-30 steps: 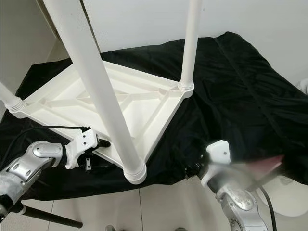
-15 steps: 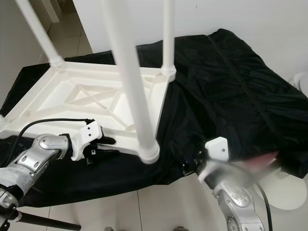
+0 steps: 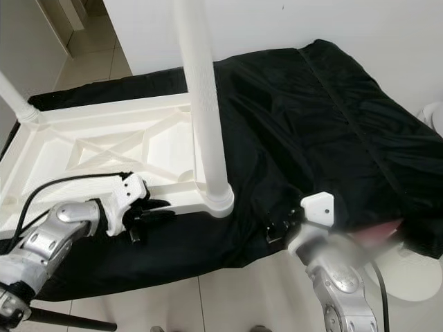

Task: Building children table

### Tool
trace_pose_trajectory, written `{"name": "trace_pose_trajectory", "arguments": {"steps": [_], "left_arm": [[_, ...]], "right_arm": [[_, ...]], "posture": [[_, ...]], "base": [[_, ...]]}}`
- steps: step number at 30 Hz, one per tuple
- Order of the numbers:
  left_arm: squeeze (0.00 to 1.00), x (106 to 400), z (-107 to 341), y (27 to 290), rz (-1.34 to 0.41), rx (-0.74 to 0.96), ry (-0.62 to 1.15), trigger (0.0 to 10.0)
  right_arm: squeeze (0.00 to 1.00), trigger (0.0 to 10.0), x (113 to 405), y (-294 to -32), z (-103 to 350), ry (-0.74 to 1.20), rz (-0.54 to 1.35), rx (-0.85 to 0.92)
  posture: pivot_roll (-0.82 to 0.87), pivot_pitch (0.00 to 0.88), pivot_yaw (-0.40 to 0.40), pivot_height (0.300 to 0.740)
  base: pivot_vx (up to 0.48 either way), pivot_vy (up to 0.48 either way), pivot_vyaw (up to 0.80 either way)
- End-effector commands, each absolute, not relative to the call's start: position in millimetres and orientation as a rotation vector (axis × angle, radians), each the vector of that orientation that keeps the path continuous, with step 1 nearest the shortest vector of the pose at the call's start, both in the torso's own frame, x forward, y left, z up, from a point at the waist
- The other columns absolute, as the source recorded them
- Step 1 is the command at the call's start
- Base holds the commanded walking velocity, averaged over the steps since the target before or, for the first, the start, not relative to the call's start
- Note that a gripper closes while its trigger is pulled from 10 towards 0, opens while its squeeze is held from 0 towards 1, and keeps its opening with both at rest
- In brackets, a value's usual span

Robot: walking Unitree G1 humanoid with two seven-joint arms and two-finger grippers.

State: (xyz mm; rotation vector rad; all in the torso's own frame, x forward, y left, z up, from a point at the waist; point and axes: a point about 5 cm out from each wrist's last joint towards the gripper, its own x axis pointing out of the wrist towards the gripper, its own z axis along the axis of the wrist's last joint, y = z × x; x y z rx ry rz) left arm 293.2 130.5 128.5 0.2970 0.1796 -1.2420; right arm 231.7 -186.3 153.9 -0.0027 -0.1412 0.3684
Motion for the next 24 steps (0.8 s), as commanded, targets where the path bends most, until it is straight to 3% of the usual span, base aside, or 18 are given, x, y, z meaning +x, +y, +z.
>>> {"name": "trace_pose_trajectory", "arguments": {"steps": [1,5,6,8,9,10,11,12,24], "left_arm": [[1.0,287,129,131,-1.274,0.284,0.176,10.0],[1.0,287,133,130,-1.261,0.293,0.161,10.0],[0.0,284,140,131,-1.273,0.267,0.152,10.0],[0.0,284,140,131,-1.273,0.267,0.152,10.0],[0.0,281,146,131,-1.285,0.256,0.124,10.0],[0.0,281,146,131,-1.285,0.256,0.124,10.0],[0.0,277,152,131,-1.277,0.223,0.108,10.0],[0.0,270,164,127,-1.246,0.181,0.038,10.0],[0.0,263,194,114,-1.122,0.087,-0.105,10.0]], "right_arm": [[1.0,10.0,231,-181,152,-0.136,0.414,0.039],[1.0,10.0,232,-180,153,-0.143,0.422,0.022],[1.0,10.0,234,-183,154,-0.145,0.412,-0.007],[1.0,10.0,234,-183,154,-0.145,0.412,-0.007],[0.21,10.0,234,-184,154,-0.145,0.427,-0.012],[0.21,10.0,234,-184,154,-0.145,0.427,-0.012],[0.0,10.0,233,-184,156,-0.145,0.463,-0.015],[0.0,10.0,232,-182,158,-0.131,0.54,-0.028],[0.0,10.0,239,-178,164,-0.128,0.667,-0.059]], "posture": [[-0.08,0.11,0.128,0.74],[-0.07,0.11,0.128,0.74],[-0.07,0.11,0.128,0.74],[-0.07,0.11,0.128,0.74],[-0.06,0.107,0.126,0.74],[-0.06,0.107,0.126,0.74],[-0.06,0.107,0.126,0.74],[-0.06,0.103,0.128,0.74],[-0.03,0.073,0.103,0.74]], "base": [[0.0,0.0,0.0],[0.0,0.0,0.0],[0.0,0.0,0.0],[0.0,0.0,0.0],[0.0,0.0,0.0],[0.0,0.0,0.0],[0.0,0.0,0.0],[0.0,0.0,0.0],[0.0,0.0,0.0]]}}
